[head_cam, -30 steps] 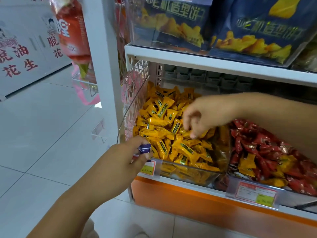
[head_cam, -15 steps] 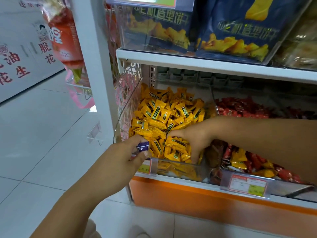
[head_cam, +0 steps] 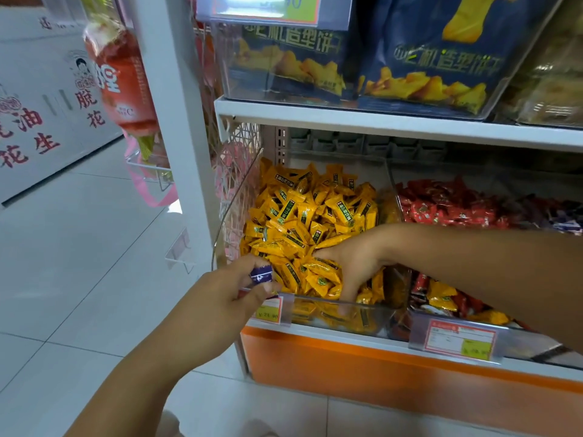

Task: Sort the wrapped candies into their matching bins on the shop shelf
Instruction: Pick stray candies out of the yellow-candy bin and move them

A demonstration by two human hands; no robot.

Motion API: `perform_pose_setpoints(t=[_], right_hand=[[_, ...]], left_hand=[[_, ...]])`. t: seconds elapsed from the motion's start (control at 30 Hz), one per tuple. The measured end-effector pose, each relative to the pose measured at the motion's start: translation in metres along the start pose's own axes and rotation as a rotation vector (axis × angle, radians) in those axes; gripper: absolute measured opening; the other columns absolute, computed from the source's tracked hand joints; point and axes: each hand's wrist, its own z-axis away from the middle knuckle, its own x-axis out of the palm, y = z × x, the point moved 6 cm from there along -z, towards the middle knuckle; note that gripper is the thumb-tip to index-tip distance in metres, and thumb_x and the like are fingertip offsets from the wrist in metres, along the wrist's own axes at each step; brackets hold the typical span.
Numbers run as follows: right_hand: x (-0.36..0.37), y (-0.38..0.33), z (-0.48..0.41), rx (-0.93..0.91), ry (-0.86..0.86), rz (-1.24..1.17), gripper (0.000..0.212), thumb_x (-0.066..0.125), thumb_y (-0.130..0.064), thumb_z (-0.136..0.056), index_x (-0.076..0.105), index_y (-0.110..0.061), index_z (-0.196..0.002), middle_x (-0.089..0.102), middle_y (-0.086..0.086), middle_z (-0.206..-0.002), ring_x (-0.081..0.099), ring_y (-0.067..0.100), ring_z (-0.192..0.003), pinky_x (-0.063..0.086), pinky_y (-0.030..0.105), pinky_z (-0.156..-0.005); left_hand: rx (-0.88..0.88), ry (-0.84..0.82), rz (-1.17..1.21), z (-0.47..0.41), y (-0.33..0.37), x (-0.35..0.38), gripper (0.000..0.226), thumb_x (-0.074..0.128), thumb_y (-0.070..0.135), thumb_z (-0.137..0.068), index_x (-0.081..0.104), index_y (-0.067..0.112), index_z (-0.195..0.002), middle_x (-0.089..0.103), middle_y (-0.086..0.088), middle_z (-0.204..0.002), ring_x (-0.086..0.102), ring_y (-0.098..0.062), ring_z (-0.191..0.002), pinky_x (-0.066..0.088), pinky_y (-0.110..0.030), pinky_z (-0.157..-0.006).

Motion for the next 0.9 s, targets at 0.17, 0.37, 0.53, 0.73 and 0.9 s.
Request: perform_pose_setpoints(t=[0.17,0.37,0.53,0.73,0.9], right_hand=[[0.002,0.002,0.0,-0.005,-0.006,-0.167,0.109,0.082,-0.027,-0.075,0.006,-0.032,-0.154,0.015,0.001,-0.161,0.016,0.024,-0.146,0.03,0.037,-0.112],[-0.009,0.007,-0.011,-0.072,0.087,-0.353,0.076,0.077,-0.011,-0.076,0.038,-0.042,-0.134,0.049,-0.012,-0.117,0.041,0.021,-0.123,0.042,0.03,-0.092],[-0.041,0.011,-0.012,-0.134,0.267,-0.544,0.088,0.077,-0.011,-0.073,0.034,-0.036,-0.146,0.043,-0.007,-0.122,0.049,0.026,-0.123,0.048,0.039,-0.099],[-0.077,0.014,-0.007,-0.187,0.531,-0.769,0.075,0.082,-0.028,-0.073,0.043,-0.041,-0.136,0.044,0.002,-0.143,0.051,0.025,-0.123,0.046,0.042,-0.101],[-0.075,0.007,0.014,-0.29,0.357,-0.566,0.056,0.071,-0.043,-0.081,0.048,-0.045,-0.132,0.044,-0.006,-0.144,0.045,0.02,-0.131,0.043,0.045,-0.104]], left_hand=[[0.005,0.006,-0.013,0.0,0.003,-0.002,0.002,0.05,0.038,-0.095,0.052,0.037,-0.094,0.064,0.019,-0.081,0.057,0.012,-0.074,0.038,-0.005,-0.061],[0.0,-0.004,0.019,0.0,-0.003,-0.002,0.009,0.05,0.041,-0.094,0.055,0.037,-0.099,0.068,0.025,-0.091,0.06,0.008,-0.09,0.044,-0.008,-0.071],[-0.01,0.06,0.035,-0.003,-0.003,-0.002,0.008,0.052,0.039,-0.094,0.058,0.037,-0.099,0.07,0.026,-0.094,0.063,0.005,-0.09,0.045,-0.011,-0.075],[-0.067,0.163,0.05,-0.006,-0.007,-0.008,0.01,0.052,0.032,-0.096,0.058,0.039,-0.1,0.069,0.026,-0.093,0.063,0.006,-0.088,0.046,-0.013,-0.075],[-0.065,0.18,0.099,-0.004,-0.01,-0.007,0.01,0.054,0.03,-0.095,0.058,0.039,-0.097,0.066,0.034,-0.085,0.062,0.009,-0.088,0.041,-0.006,-0.068]])
